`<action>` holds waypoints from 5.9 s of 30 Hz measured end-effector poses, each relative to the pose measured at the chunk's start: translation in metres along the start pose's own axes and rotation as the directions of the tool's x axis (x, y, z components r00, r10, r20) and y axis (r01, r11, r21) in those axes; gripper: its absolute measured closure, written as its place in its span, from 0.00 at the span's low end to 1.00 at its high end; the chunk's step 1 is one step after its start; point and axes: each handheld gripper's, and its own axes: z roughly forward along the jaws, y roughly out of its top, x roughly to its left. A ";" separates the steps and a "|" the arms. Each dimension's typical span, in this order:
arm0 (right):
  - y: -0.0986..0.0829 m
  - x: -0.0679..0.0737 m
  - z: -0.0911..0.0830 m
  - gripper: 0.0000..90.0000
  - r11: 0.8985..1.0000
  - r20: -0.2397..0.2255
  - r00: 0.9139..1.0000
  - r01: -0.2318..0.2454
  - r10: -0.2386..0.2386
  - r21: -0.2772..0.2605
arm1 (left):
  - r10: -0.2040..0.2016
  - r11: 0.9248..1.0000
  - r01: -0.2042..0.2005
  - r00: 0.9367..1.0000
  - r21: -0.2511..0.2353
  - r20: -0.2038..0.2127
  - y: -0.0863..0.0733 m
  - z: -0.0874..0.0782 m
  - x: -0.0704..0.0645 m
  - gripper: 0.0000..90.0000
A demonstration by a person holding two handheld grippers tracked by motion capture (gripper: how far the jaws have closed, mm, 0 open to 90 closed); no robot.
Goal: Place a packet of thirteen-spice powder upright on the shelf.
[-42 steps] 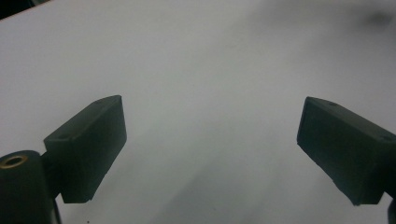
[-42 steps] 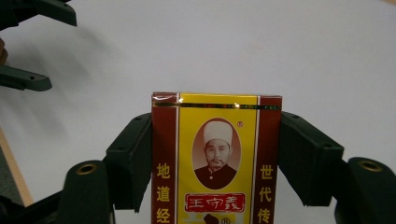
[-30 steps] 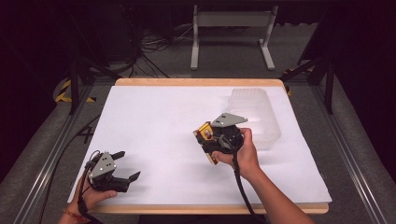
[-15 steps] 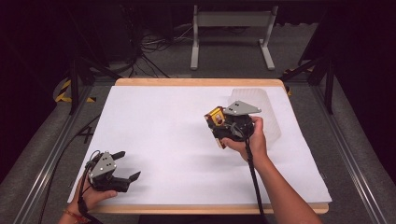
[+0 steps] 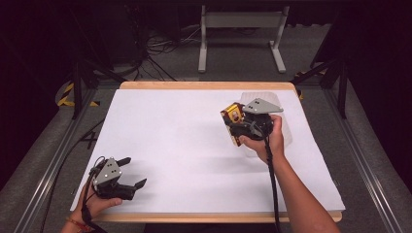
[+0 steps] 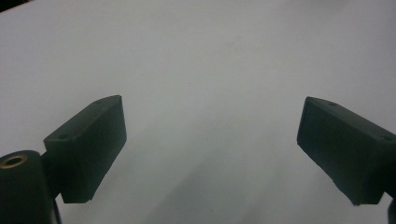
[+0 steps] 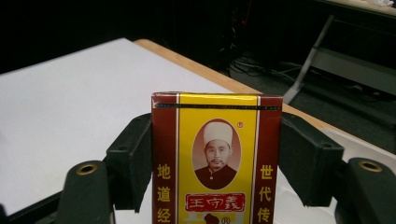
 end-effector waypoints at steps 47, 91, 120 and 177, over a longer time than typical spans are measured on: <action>-0.016 -0.080 0.029 0.37 0.989 0.210 0.967 -0.144 0.142 -0.004 | 0.006 1.000 -0.006 1.000 0.007 0.000 -0.001 0.000 0.000 0.10; -0.035 -0.106 0.044 0.36 0.965 0.312 0.922 -0.257 0.231 0.046 | 0.002 1.000 -0.002 1.000 -0.008 0.008 -0.002 -0.003 0.001 0.10; -0.031 -0.092 0.023 0.34 0.943 0.233 0.964 -0.191 0.128 0.272 | 0.000 1.000 0.000 1.000 -0.005 0.005 -0.002 -0.004 0.000 0.10; -0.052 -0.058 -0.067 0.21 0.982 0.059 0.994 0.079 -0.091 0.173 | -0.006 1.000 0.006 1.000 -0.002 0.015 -0.002 -0.002 0.000 0.10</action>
